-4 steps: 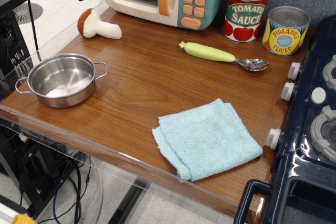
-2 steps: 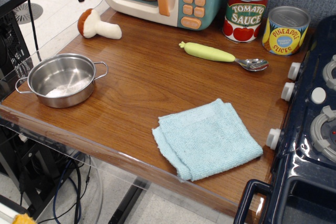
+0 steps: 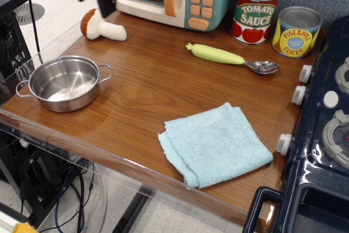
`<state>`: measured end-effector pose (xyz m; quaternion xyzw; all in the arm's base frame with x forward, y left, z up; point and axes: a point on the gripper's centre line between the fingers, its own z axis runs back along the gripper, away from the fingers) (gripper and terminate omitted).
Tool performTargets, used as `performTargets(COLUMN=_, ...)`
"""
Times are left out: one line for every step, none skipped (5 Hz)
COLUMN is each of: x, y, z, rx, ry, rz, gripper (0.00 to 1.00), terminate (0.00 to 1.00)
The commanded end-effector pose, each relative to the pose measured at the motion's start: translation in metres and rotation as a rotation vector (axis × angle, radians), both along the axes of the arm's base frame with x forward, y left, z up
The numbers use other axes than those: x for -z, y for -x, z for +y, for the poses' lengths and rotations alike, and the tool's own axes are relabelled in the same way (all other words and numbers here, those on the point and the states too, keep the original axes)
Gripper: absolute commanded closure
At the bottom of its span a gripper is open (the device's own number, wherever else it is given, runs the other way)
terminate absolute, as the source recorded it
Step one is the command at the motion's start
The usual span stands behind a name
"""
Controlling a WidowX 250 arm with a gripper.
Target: Move the spoon to the middle of the pan and blue cloth
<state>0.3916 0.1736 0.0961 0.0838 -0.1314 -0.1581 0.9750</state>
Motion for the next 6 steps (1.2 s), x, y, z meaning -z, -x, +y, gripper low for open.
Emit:
performTargets(x=-0.036, y=-0.005, z=-0.042, rx=0.483, ry=-0.032, rz=-0.009, gripper=0.00, terminate=0.00)
performTargets(x=-0.036, y=-0.006, z=-0.067, rx=0.734, ry=-0.064, rz=0.033, gripper=0.00, terminate=0.00)
performTargets(x=-0.029, y=-0.005, z=-0.084, rx=0.918, ry=-0.071, rz=0.034, gripper=0.00, terminate=0.00)
performTargets(x=-0.015, y=-0.012, z=-0.107, rx=1.052, ry=-0.171, rz=0.092, gripper=0.00, terminate=0.00)
performTargets(x=-0.006, y=-0.023, z=-0.124, rx=1.142, ry=-0.201, rz=0.096, gripper=0.00, terminate=0.00)
performTargets(x=0.005, y=-0.031, z=-0.135, rx=1.206, ry=-0.176, rz=0.091, gripper=0.00, terminate=0.00)
